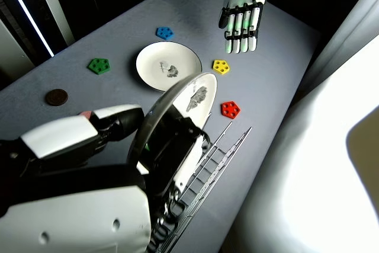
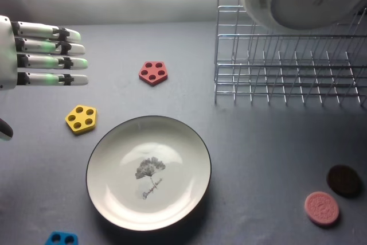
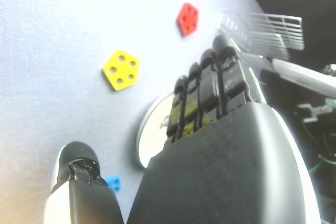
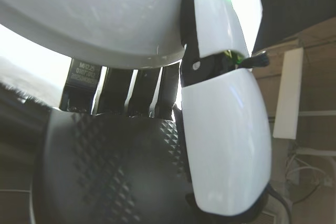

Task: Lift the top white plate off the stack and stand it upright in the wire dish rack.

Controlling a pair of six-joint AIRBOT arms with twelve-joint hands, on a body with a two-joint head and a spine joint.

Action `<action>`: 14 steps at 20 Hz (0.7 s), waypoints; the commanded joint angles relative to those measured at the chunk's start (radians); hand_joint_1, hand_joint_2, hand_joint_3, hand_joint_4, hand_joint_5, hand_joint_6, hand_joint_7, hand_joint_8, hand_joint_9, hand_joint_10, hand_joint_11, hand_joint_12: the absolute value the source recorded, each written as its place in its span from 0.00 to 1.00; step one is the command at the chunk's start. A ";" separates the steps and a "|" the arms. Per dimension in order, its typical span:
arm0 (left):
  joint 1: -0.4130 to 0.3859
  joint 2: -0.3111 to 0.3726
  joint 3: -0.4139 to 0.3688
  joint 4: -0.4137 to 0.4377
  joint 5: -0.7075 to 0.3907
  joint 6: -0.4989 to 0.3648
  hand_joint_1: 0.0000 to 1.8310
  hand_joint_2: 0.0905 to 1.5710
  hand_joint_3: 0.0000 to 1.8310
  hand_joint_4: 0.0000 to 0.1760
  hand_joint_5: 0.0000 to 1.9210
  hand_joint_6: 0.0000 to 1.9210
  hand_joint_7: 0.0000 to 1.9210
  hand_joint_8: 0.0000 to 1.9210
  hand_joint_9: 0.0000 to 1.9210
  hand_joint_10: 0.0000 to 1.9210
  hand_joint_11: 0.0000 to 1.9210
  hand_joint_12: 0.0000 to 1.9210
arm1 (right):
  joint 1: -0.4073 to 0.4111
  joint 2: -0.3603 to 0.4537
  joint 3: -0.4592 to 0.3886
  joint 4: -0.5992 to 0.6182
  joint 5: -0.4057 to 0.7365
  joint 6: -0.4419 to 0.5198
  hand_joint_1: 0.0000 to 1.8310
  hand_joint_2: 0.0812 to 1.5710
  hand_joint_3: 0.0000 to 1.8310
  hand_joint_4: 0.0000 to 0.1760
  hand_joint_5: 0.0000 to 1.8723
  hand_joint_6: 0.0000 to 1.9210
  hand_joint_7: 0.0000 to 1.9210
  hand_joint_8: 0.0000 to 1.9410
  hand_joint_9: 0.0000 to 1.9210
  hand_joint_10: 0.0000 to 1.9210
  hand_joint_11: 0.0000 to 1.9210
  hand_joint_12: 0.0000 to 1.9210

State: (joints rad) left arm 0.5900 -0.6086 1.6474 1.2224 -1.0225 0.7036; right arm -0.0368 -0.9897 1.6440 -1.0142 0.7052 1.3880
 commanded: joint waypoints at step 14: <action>-0.021 0.010 0.005 -0.069 -0.050 0.008 0.14 0.59 0.00 0.00 0.04 0.00 0.04 0.00 0.04 0.00 0.00 0.17 | -0.034 -0.014 0.040 0.166 0.088 0.022 0.81 0.68 0.00 0.00 0.47 0.59 0.52 0.36 0.54 0.44 0.48 0.75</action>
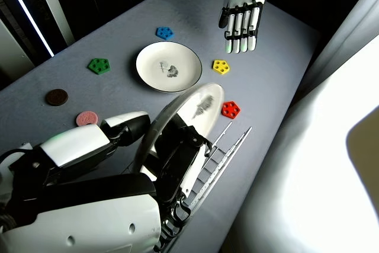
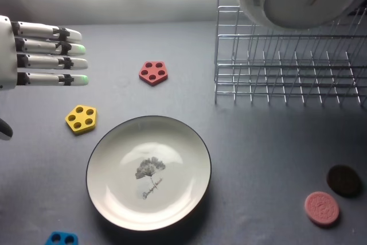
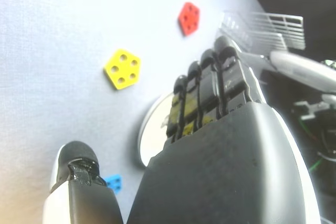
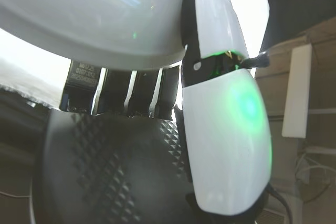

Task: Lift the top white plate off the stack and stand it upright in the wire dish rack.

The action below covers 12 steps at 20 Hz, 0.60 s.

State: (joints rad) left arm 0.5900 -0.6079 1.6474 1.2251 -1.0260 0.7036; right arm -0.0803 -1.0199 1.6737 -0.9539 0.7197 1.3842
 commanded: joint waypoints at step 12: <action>-0.021 0.009 0.005 -0.071 -0.048 0.008 0.14 0.58 0.00 0.00 0.04 0.00 0.04 0.00 0.03 0.00 0.00 0.15 | -0.007 -0.008 0.027 0.127 0.076 0.024 0.81 0.67 0.00 0.00 0.47 0.59 0.52 0.36 0.54 0.43 0.49 0.73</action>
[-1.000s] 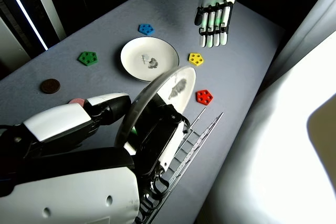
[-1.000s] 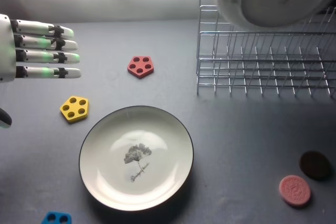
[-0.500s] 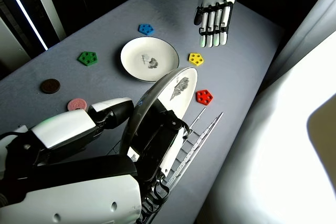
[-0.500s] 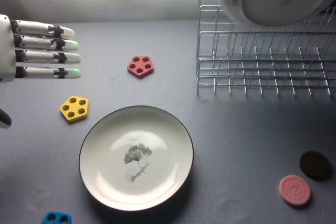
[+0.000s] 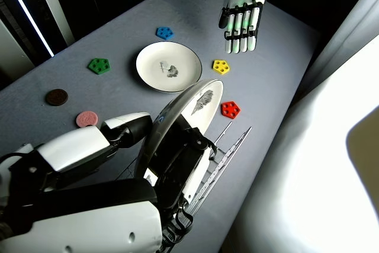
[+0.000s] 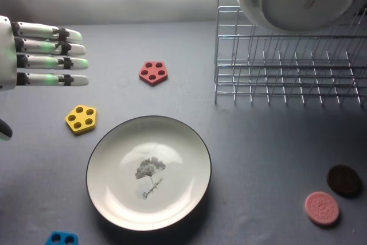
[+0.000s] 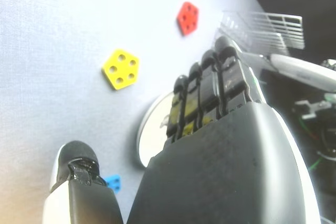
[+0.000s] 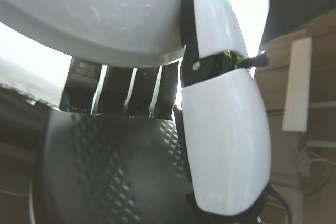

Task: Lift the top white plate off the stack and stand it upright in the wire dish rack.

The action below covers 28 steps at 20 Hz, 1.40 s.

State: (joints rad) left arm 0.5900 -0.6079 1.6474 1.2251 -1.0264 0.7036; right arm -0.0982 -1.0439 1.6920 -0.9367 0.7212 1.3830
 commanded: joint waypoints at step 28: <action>-0.021 0.009 0.005 -0.071 -0.050 0.008 0.14 0.59 0.00 0.00 0.03 0.00 0.03 0.00 0.02 0.00 0.00 0.14 | -0.101 -0.156 0.189 0.227 0.133 0.049 0.75 0.70 0.00 0.00 0.46 0.66 0.50 0.44 0.49 0.57 0.61 0.19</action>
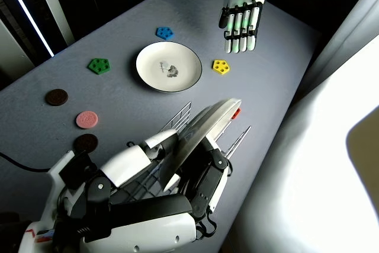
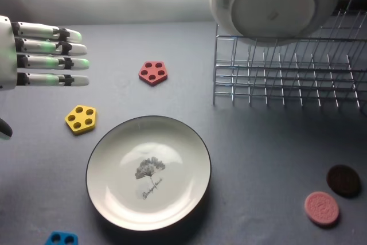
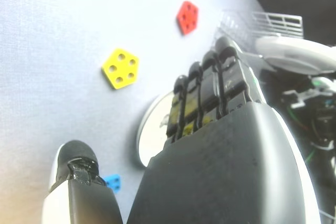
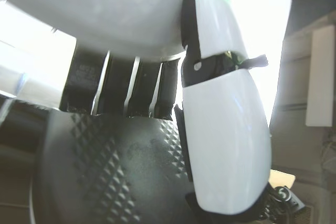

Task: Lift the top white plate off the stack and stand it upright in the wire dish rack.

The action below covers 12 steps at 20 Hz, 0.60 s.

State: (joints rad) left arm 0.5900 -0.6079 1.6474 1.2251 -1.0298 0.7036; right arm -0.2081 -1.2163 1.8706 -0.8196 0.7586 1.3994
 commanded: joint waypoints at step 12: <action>-0.021 0.009 0.005 -0.070 -0.046 0.009 0.13 0.58 0.00 0.00 0.04 0.00 0.04 0.00 0.03 0.00 0.00 0.16 | -0.020 -0.031 0.086 0.121 0.098 0.033 0.81 0.69 0.00 0.00 0.44 0.64 0.49 0.41 0.49 0.50 0.47 0.75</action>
State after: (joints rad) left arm 0.5900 -0.6079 1.6474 1.2259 -1.0294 0.7036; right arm -0.2363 -1.2648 1.9457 -0.8043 0.7765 1.4071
